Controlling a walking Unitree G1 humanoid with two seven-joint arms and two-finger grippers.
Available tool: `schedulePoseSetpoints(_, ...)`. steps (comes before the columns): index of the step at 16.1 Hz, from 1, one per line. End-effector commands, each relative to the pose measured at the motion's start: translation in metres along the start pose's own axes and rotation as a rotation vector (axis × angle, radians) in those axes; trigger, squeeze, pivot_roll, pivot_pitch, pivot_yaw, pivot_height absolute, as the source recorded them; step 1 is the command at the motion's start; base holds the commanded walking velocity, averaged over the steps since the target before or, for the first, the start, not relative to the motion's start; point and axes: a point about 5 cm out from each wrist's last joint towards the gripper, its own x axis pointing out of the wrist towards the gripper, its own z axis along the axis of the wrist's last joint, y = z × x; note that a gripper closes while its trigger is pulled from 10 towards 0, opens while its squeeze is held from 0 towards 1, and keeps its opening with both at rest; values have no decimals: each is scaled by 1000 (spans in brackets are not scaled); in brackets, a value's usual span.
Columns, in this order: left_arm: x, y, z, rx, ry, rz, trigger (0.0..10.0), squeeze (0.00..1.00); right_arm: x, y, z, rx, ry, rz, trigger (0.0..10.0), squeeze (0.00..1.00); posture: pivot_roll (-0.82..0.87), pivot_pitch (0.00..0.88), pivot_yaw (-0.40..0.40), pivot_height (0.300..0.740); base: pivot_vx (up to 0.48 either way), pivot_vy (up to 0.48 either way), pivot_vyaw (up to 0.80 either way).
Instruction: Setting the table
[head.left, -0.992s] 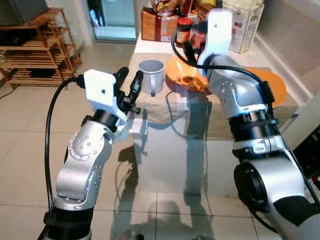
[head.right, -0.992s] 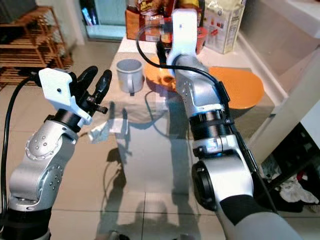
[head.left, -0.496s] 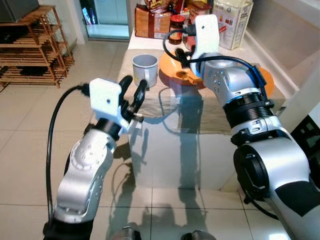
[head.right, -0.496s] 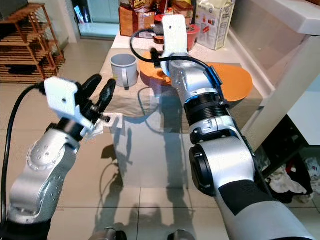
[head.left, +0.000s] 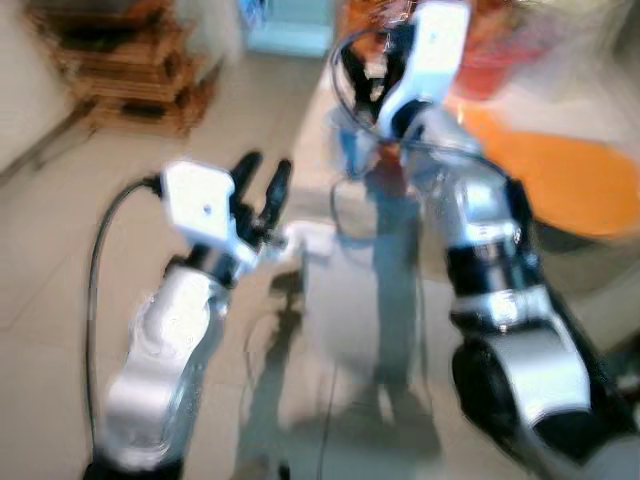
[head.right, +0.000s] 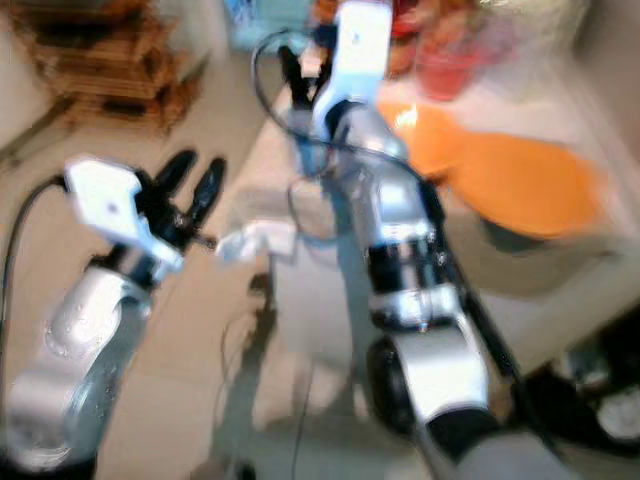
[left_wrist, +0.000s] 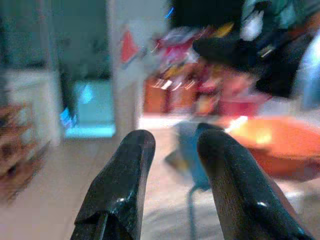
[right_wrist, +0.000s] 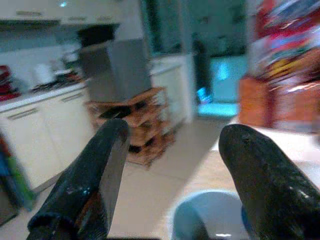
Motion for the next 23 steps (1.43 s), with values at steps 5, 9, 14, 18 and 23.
schedulePoseSetpoints(5,-2,-12,8,-36,-6,-57,10000,0,-13,-17,29,-38,-111,-48,10000,0,-77,181,-11,740,57,0,0)
schedulePoseSetpoints(9,-3,-14,14,-48,-16,-69,10000,0,-17,-11,36,-36,-132,-28,10000,0,-78,196,-9,740,461,0,0)
schedulePoseSetpoints(14,-1,-17,19,-66,-31,-53,10000,0,-19,-5,27,-34,-79,-6,10000,0,-81,195,-13,740,279,0,0)
schedulePoseSetpoints(18,2,-12,19,-73,-27,-30,10000,0,-29,7,37,50,-164,157,10000,0,-85,185,-15,740,0,0,0)
schedulePoseSetpoints(23,5,-10,22,-78,-41,-20,10000,0,-32,9,47,51,-216,196,10000,0,-87,177,-17,740,0,0,-638)
